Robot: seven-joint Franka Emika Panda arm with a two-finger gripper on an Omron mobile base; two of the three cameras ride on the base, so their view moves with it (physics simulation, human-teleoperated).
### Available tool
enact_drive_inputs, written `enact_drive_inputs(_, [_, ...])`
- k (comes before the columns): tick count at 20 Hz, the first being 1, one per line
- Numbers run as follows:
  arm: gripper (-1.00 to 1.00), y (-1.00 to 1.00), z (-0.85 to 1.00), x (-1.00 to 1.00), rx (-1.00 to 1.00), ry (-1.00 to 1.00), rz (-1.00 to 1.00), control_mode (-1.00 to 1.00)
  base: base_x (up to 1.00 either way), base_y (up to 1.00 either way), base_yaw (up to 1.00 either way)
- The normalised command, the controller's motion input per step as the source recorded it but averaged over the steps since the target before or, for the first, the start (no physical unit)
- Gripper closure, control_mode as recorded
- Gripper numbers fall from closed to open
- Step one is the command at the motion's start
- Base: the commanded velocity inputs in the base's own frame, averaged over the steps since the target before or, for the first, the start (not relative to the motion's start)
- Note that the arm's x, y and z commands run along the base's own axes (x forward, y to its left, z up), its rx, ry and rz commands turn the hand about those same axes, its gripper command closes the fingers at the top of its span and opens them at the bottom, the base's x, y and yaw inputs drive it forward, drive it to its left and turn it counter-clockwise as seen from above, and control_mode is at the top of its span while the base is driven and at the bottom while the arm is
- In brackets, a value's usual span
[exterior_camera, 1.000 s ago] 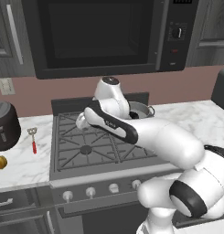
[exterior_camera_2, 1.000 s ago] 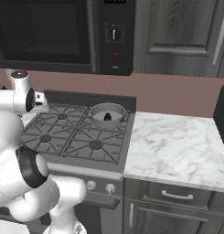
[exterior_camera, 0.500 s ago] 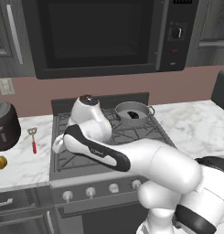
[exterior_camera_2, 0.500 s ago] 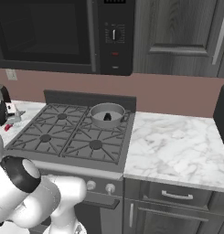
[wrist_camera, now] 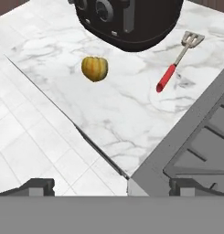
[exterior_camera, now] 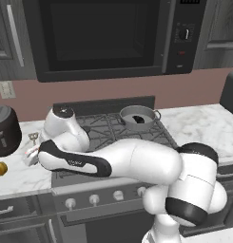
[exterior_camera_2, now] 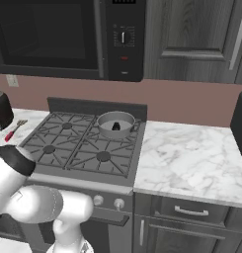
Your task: Put the eggplant and squash in the pot. Retrieve the spatula and lightly stir the vegetables in the pot.
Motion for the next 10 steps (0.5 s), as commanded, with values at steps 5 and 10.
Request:
enact_drive_inputs(5, [-1.0, 0.9, 0.0, 0.0, 0.0, -0.02, -0.01, -1.0, 0.0, 0.0, 0.0])
enact_drive_inputs(10, [-1.0, 0.71, 0.0, 0.0, 0.0, 0.0, -0.13, -1.0, 0.0, 0.0, 0.0])
